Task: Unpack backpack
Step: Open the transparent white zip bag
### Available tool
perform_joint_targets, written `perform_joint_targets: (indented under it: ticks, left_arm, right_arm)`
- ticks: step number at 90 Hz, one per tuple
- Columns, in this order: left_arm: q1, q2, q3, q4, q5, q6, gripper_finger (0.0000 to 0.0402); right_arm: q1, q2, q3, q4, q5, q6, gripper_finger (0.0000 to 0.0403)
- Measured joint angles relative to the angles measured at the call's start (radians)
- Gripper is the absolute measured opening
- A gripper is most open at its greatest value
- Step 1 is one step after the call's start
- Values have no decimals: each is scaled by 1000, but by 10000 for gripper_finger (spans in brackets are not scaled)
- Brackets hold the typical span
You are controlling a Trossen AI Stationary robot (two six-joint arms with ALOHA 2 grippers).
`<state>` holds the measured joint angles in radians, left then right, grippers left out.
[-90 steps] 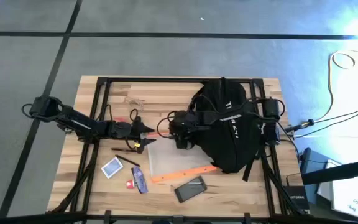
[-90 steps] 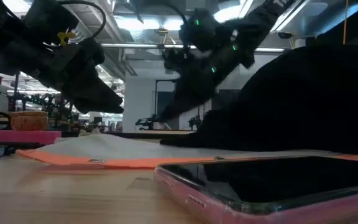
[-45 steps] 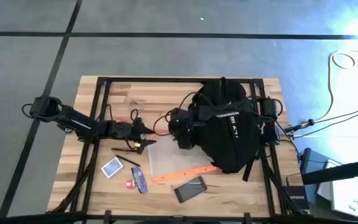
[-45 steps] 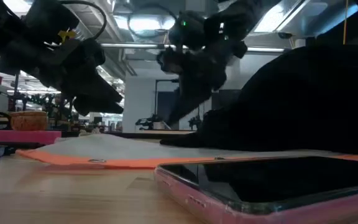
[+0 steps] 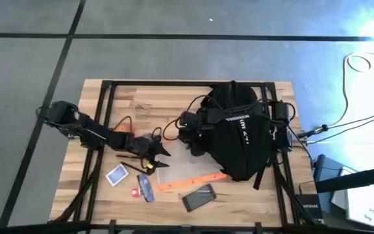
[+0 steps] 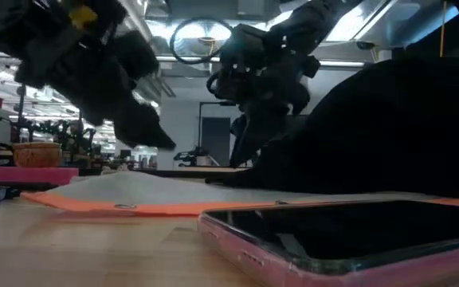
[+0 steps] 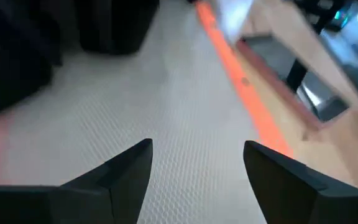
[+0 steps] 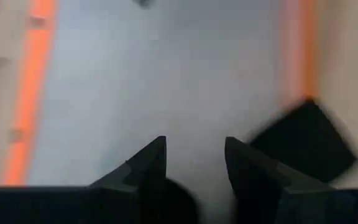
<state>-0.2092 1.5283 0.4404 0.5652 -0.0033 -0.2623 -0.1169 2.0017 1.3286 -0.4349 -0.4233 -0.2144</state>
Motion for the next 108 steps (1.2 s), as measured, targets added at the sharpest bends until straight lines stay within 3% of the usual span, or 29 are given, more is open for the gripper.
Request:
perform_joint_targets:
  ticks: [7, 24, 38, 46, 67, 74, 80, 90, 108]
  left_arm:
    - [0, 73, 35, -5, 19, 3, 239]
    - [7, 181, 102, 1, 25, 11, 239]
    - [8, 227, 112, 7, 67, 3, 239]
    - [8, 235, 112, 7, 72, -6, 239]
    - [8, 237, 111, 22, 71, -3, 239]
    - [7, 237, 111, 24, 70, -3, 239]
    - [7, 238, 111, 24, 70, -7, 239]
    - [7, 238, 110, 25, 58, -16, 239]
    - [6, 238, 110, 26, 28, -5, 239]
  right_arm:
    - [0, 20, 0, -23, -12, 0, 146]
    - [-18, 56, 1, -18, 157, -4, 146]
    - [-67, 57, 0, -12, 68, -19, 144]
    - [-96, 56, 19, -31, 78, -18, 140]
    - [-191, 54, 28, -30, 281, -59, 127]
    - [-250, 54, 28, -11, 300, -49, 123]
    - [-289, 54, 28, 6, 240, -23, 119]
    - [-294, 54, 28, 18, 16, 18, 116]
    - [-192, 59, 24, 32, 16, -8, 115]
